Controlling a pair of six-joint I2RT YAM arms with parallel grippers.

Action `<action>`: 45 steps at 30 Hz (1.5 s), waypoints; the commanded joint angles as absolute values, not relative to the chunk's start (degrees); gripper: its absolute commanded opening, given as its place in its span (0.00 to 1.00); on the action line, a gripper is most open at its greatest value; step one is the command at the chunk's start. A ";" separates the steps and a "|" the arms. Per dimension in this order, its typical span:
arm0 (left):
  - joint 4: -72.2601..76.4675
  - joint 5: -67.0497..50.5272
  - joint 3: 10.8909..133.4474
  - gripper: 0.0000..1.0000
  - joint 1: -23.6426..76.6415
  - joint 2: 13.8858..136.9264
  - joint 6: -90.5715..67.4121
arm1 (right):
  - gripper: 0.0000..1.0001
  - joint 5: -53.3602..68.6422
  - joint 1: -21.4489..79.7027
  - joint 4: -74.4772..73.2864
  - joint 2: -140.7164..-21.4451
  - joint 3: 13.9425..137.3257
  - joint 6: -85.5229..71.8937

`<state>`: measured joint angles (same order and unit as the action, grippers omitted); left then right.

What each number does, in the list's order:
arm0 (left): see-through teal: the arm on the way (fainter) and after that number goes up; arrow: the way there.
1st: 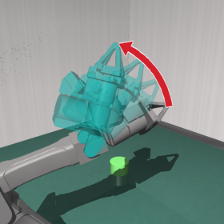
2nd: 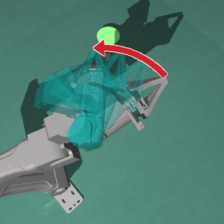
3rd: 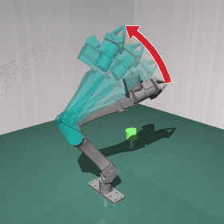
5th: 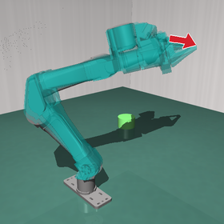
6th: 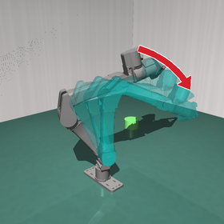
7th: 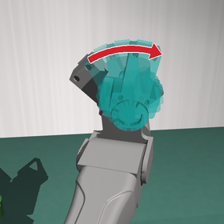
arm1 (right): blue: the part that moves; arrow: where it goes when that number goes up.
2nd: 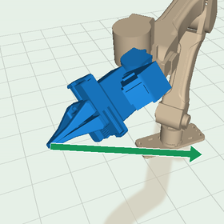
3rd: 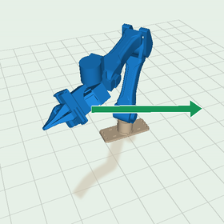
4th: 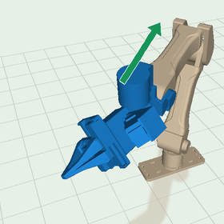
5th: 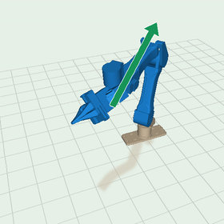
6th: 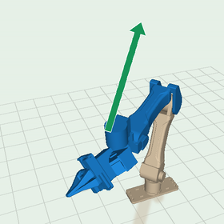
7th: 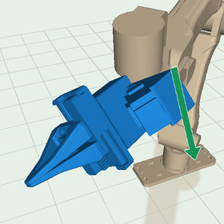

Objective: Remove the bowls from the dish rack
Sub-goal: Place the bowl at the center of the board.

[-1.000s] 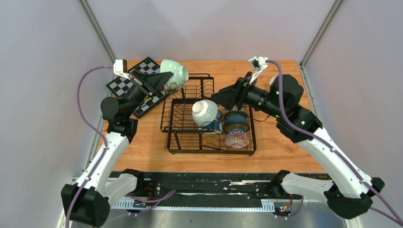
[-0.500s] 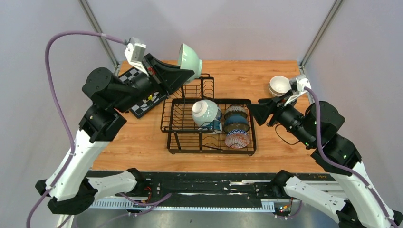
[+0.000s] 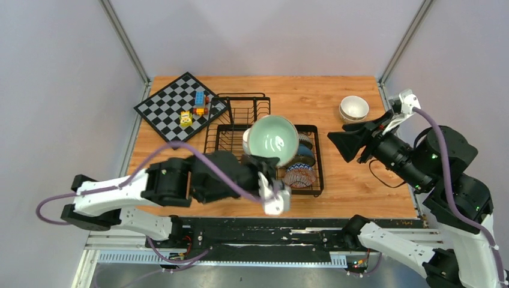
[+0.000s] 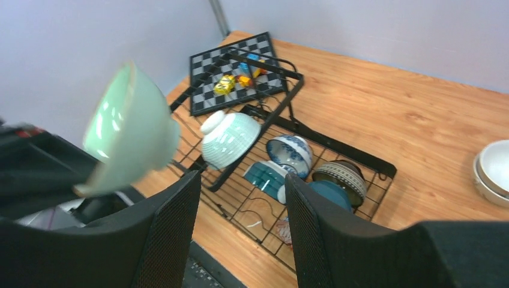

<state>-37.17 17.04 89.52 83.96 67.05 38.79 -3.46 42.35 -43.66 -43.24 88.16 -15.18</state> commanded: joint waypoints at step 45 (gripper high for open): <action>-48.52 6.88 88.06 0.00 95.50 85.78 59.50 | 0.47 13.45 45.70 -73.62 -48.33 83.04 -12.12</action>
<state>-53.23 7.57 88.38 96.29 85.45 59.46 11.38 44.80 -71.75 -49.87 85.32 -11.79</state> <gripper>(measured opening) 0.132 0.478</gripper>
